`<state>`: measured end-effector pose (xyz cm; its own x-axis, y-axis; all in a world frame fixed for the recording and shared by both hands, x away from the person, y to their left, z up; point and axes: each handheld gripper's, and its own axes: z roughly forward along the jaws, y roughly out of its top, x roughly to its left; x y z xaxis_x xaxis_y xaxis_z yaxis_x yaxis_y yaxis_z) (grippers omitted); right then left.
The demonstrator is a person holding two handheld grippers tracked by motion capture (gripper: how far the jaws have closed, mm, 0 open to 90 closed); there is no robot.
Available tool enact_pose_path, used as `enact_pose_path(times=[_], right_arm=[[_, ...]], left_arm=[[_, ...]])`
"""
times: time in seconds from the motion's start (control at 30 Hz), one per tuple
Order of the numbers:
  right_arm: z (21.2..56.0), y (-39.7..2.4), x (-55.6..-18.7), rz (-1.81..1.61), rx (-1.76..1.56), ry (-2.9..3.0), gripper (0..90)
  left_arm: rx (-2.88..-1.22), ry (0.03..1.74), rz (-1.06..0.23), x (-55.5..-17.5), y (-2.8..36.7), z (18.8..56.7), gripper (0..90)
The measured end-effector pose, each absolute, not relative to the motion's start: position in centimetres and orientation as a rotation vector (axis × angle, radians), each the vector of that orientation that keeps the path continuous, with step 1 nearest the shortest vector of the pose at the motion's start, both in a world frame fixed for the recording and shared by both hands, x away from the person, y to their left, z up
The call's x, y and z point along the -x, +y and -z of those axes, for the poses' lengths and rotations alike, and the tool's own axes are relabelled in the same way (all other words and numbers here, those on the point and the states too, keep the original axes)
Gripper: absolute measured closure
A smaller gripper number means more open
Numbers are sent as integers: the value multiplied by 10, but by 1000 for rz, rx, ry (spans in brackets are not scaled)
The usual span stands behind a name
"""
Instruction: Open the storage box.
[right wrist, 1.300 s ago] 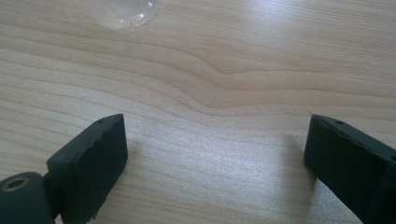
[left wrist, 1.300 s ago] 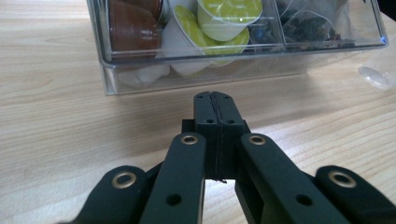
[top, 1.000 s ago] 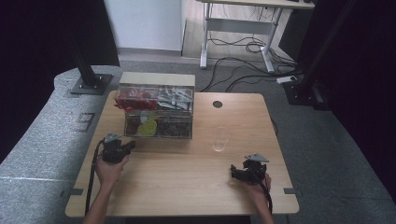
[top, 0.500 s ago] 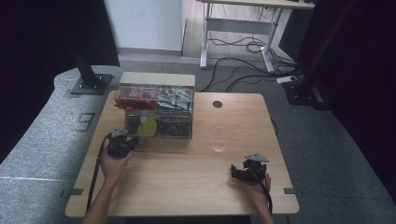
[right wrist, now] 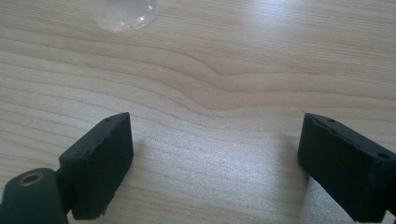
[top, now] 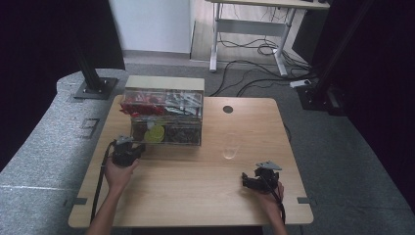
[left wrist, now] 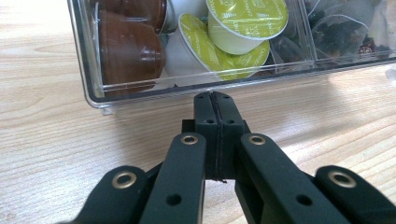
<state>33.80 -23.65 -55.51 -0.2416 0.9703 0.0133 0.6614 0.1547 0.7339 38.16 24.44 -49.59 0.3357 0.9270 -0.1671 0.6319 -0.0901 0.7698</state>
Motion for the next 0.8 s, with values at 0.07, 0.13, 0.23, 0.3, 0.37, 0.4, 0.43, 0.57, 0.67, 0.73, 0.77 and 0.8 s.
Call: enact_pose_path(times=[0.07, 0.13, 0.23, 0.3, 0.37, 0.4, 0.43, 0.57, 0.67, 0.73, 0.77, 0.8], right_arm=[[555, -236, -338, -873, -1548, 1970, 105], [555, -236, -338, -873, -1548, 1970, 106], [555, -236, -338, -873, -1548, 1970, 106], [555, -236, -338, -873, -1548, 1970, 105], [555, -236, -338, -873, -1548, 1970, 106], [555, -236, -338, -873, -1548, 1970, 106], [555, -236, -338, -873, -1548, 1970, 105], [555, -236, -338, -874, -1548, 1970, 106], [555, -236, -338, -873, -1548, 1970, 105], [555, -236, -338, -874, -1548, 1970, 106], [555, -236, -338, -874, -1548, 1970, 107], [555, -236, -338, -874, -1547, 1970, 107]], left_arm=[[-1807, 1381, -474, -381, 244, 496, 900], [-1799, 1377, -477, -380, 244, 496, 900], [-1799, 1372, -475, -379, 244, 495, 900], [-1796, 1368, -478, -378, 245, 493, 900], [-1794, 1360, -492, -377, 244, 490, 900], [-1787, 1357, -496, -376, 244, 488, 900], [-1784, 1353, -495, -376, 244, 486, 900], [-1779, 1341, -502, -374, 244, 480, 900], [-1777, 1334, -501, -373, 243, 477, 900], [-1774, 1332, -501, -373, 243, 476, 900], [-1775, 1331, -499, -373, 243, 475, 900], [-1774, 1329, -499, -373, 243, 474, 900]])
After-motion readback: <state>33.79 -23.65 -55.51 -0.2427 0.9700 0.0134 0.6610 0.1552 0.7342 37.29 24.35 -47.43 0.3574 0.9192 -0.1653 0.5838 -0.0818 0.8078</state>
